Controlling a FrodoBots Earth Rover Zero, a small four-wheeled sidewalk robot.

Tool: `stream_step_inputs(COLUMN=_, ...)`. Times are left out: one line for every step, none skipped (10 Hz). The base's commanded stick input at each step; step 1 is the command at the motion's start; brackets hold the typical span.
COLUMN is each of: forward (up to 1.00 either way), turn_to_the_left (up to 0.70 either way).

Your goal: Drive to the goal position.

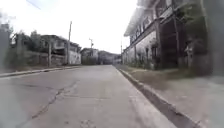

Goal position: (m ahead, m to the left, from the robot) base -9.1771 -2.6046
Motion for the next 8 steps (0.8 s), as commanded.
stream_step_inputs(forward=1.00, turn_to_the_left=0.00)
stream_step_inputs(forward=1.00, turn_to_the_left=0.00)
stream_step_inputs(forward=1.00, turn_to_the_left=0.00)
stream_step_inputs(forward=1.00, turn_to_the_left=0.00)
stream_step_inputs(forward=1.00, turn_to_the_left=0.37)
stream_step_inputs(forward=1.00, turn_to_the_left=0.36)
stream_step_inputs(forward=1.00, turn_to_the_left=0.15)
stream_step_inputs(forward=1.00, turn_to_the_left=0.00)
